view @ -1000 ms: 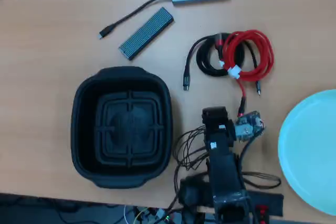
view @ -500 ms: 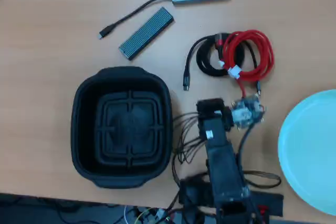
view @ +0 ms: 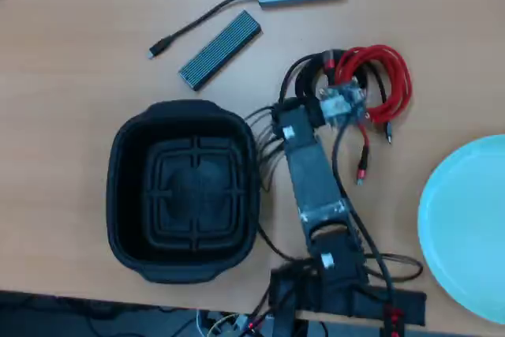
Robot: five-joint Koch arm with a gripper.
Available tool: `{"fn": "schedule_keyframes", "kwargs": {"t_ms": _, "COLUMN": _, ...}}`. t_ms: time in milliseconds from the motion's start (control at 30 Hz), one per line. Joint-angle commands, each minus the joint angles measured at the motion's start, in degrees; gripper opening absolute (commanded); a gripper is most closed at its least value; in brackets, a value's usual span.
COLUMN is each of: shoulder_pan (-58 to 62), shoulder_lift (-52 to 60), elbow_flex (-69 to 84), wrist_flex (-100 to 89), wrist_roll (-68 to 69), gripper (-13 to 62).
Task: Put a black charging cable in a black bowl and put a red charging cable in a green bowl
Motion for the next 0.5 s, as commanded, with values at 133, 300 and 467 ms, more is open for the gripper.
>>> {"fn": "schedule_keyframes", "kwargs": {"t_ms": 133, "shoulder_pan": -1.76, "shoulder_lift": 0.53, "elbow_flex": -5.36, "wrist_flex": 0.88, "wrist_roll": -0.70, "gripper": -7.9}}
{"fn": "schedule_keyframes", "kwargs": {"t_ms": 300, "shoulder_pan": -1.32, "shoulder_lift": -2.64, "elbow_flex": -6.06, "wrist_flex": 0.44, "wrist_roll": -0.26, "gripper": -7.9}}
{"fn": "schedule_keyframes", "kwargs": {"t_ms": 467, "shoulder_pan": 0.09, "shoulder_lift": -3.60, "elbow_flex": -6.06, "wrist_flex": -2.72, "wrist_roll": 4.39, "gripper": -7.8}}
